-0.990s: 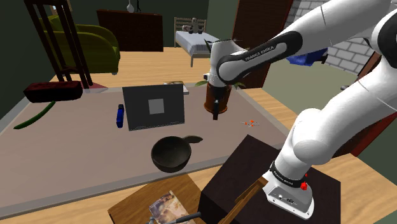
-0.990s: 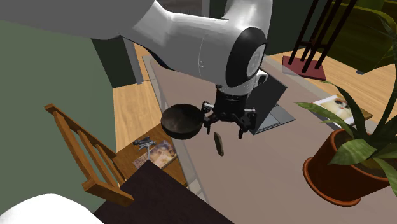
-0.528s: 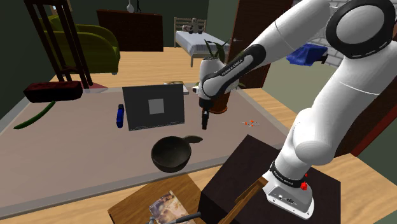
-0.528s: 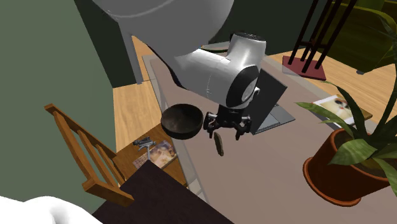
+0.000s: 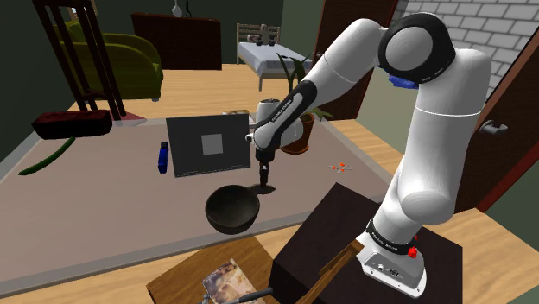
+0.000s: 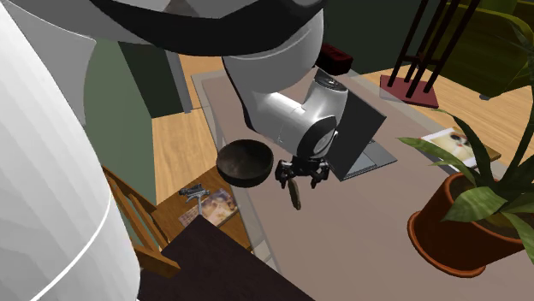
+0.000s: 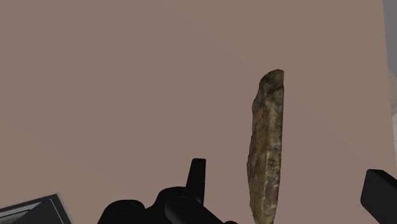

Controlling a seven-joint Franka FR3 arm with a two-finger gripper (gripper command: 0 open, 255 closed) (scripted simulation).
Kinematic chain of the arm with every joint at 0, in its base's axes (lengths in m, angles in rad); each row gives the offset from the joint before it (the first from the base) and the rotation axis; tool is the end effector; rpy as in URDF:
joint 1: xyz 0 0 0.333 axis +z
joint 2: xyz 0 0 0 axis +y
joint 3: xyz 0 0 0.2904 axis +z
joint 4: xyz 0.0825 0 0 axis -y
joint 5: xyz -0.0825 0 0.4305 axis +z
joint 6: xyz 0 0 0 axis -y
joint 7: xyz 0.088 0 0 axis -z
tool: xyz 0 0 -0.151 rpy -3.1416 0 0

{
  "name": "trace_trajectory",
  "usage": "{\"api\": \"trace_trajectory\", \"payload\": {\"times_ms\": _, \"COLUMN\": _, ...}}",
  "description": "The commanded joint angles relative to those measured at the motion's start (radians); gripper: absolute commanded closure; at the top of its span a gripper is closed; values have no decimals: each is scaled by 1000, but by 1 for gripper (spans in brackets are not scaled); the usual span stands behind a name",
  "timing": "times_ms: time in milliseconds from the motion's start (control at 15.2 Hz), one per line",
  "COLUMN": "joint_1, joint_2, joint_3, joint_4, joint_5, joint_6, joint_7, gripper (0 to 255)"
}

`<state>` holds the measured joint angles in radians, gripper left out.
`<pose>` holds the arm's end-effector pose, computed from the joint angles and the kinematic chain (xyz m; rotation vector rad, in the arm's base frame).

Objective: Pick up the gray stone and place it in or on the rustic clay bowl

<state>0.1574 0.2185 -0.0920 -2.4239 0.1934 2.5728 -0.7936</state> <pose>0.4987 0.0306 0.1039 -2.8626 -1.0351 0.0525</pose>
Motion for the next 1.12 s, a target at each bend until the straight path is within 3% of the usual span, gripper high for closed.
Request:
{"api": "trace_trajectory", "payload": {"times_ms": 0, "joint_1": -1, "joint_2": 37, "joint_3": 11, "joint_4": 11, "joint_5": 18, "joint_6": 26, "joint_7": -17, "gripper": 0}}
{"api": "trace_trajectory", "payload": {"times_ms": 396, "joint_1": -8, "joint_2": 110, "joint_3": 28, "joint_4": 15, "joint_5": 48, "joint_6": 95, "joint_7": -38, "gripper": 0}}
{"api": "trace_trajectory", "payload": {"times_ms": 858, "joint_1": -8, "joint_2": 110, "joint_3": 28, "joint_4": 15, "joint_5": 48, "joint_6": 95, "joint_7": -38, "gripper": 0}}
{"api": "trace_trajectory", "payload": {"times_ms": 924, "joint_1": -8, "joint_2": 110, "joint_3": 28, "joint_4": 15, "joint_5": 48, "joint_6": 95, "joint_7": -38, "gripper": 255}}
{"api": "trace_trajectory", "payload": {"times_ms": 1056, "joint_1": -8, "joint_2": 110, "joint_3": 28, "joint_4": 15, "joint_5": 48, "joint_6": 95, "joint_7": -38, "gripper": 255}}
